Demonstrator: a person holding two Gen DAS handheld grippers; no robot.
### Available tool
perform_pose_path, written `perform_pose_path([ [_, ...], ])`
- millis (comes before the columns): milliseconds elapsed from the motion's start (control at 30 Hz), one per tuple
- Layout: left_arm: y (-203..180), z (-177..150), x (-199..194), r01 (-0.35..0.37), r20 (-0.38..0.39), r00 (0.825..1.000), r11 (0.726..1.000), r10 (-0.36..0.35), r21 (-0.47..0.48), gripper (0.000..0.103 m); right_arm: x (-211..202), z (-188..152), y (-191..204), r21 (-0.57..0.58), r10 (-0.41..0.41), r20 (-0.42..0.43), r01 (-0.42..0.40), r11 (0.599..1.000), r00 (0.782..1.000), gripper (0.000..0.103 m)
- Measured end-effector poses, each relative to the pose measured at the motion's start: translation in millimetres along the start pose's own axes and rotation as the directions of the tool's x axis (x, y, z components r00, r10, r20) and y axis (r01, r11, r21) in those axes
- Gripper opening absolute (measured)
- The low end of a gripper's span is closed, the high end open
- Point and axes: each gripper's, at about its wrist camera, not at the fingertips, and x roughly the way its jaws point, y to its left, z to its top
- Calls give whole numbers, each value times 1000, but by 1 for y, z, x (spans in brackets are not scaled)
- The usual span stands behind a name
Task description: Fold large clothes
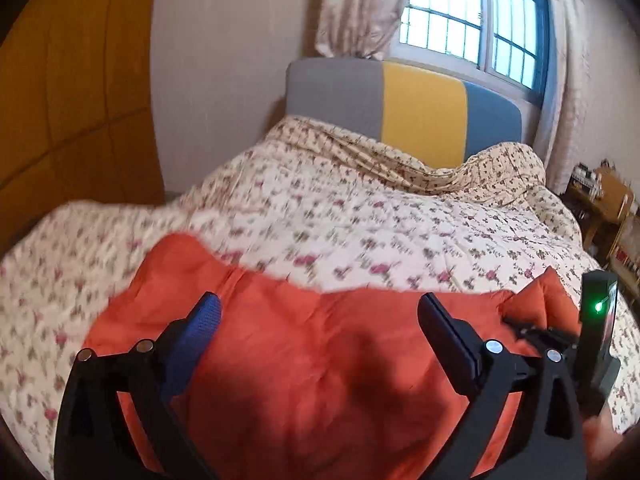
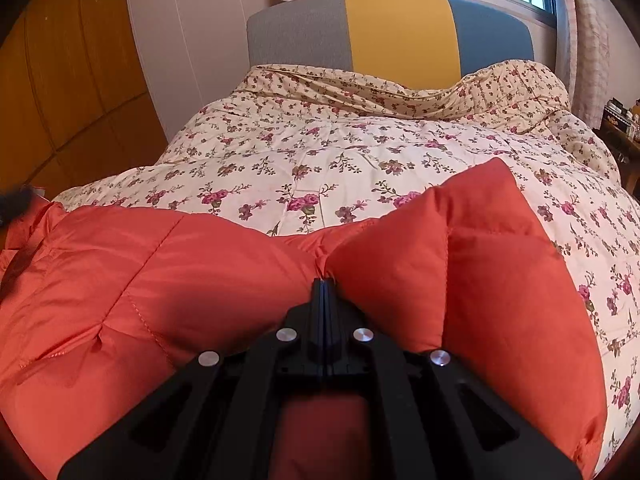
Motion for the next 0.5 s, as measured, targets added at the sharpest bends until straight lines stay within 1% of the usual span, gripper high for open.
perform_pose_path([
  [67, -11, 4, 15, -28, -23, 999, 1000, 28, 12, 98, -1, 0, -1, 4, 4, 3, -4, 1000, 1000, 0],
  [100, -14, 2, 28, -44, -51, 998, 999, 45, 17, 98, -3, 0, -2, 8, 10, 10, -11, 1000, 1000, 0],
  [167, -18, -9, 57, -70, -133, 988, 997, 74, 33, 98, -4, 0, -2, 10, 16, 15, -16, 1000, 1000, 0],
  [200, -17, -20, 72, -58, -177, 982, 998, 61, 23, 98, -3, 1, 0, 6, 10, 16, -10, 1000, 1000, 0],
  [233, -14, -27, 76, -38, -172, 984, 999, 38, 3, 98, -3, 1, 2, 2, 5, 16, -5, 1000, 1000, 0],
  [267, -9, -33, 75, -17, -127, 992, 1000, 14, -21, 98, -3, 1, 3, -2, -1, 17, 1, 1000, 1000, 0],
  [300, -6, -36, 76, -4, -113, 994, 999, 0, -32, 98, -3, 1, 4, -3, -3, 17, 3, 1000, 1000, 0],
  [400, -4, -41, 81, 12, -106, 994, 999, -16, -38, 99, -3, 1, 6, -12, -18, 18, 18, 1000, 1000, 0],
  [500, -4, -45, 86, 16, -103, 994, 999, -20, -40, 99, -4, 3, 15, -50, -72, 5, 73, 996, 997, 2],
])
